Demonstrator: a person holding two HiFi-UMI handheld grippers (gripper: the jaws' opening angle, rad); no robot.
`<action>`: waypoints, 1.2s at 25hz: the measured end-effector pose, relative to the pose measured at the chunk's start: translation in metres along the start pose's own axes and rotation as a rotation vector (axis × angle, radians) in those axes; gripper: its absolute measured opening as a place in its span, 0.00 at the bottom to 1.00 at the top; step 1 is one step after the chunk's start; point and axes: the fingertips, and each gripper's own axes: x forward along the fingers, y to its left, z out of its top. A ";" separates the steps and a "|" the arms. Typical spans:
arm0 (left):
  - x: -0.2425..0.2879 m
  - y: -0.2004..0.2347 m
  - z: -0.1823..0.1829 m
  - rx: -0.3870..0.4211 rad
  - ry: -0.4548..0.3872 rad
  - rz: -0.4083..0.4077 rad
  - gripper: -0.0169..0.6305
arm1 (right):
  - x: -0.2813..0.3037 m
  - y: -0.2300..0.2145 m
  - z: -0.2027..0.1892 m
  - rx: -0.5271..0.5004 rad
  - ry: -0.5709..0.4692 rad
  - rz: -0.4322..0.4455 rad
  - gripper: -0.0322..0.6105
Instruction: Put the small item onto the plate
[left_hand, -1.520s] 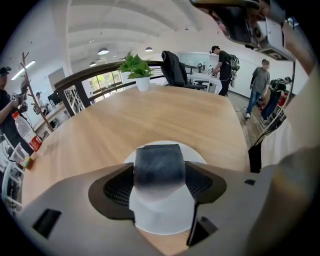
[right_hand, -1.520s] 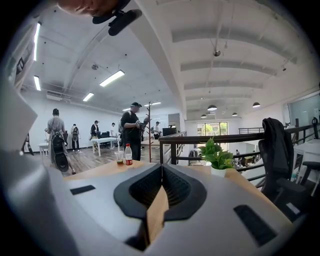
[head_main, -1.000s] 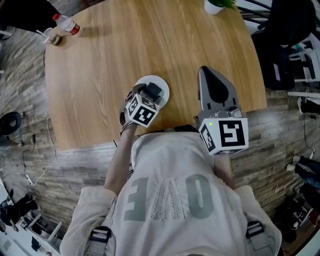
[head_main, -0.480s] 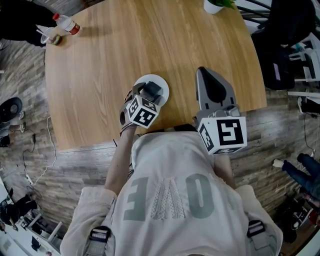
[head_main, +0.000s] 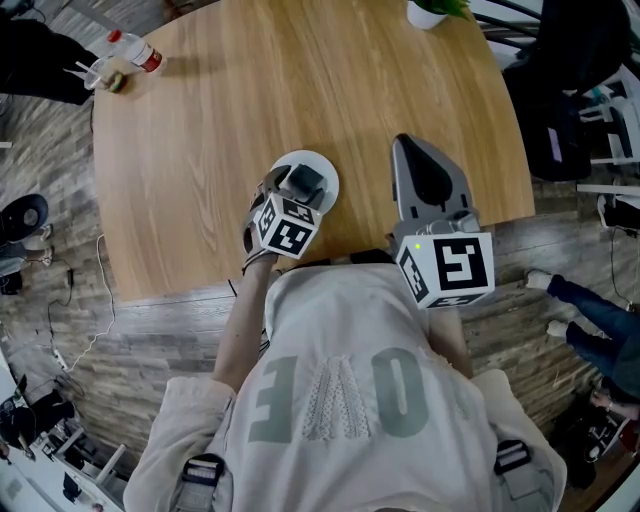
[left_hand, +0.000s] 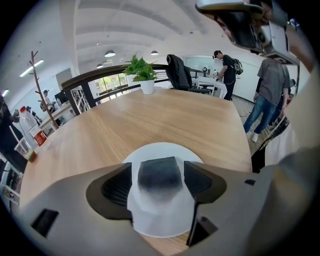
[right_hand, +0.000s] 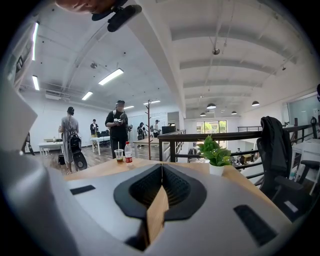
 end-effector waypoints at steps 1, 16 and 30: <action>-0.002 0.001 0.004 -0.008 -0.012 0.005 0.51 | 0.000 0.000 0.000 -0.001 -0.002 0.002 0.08; -0.085 0.076 0.129 -0.279 -0.503 0.120 0.38 | 0.014 0.005 0.030 -0.050 -0.085 0.051 0.08; -0.304 0.099 0.214 -0.298 -1.099 0.525 0.04 | 0.012 0.006 0.084 -0.068 -0.255 0.056 0.08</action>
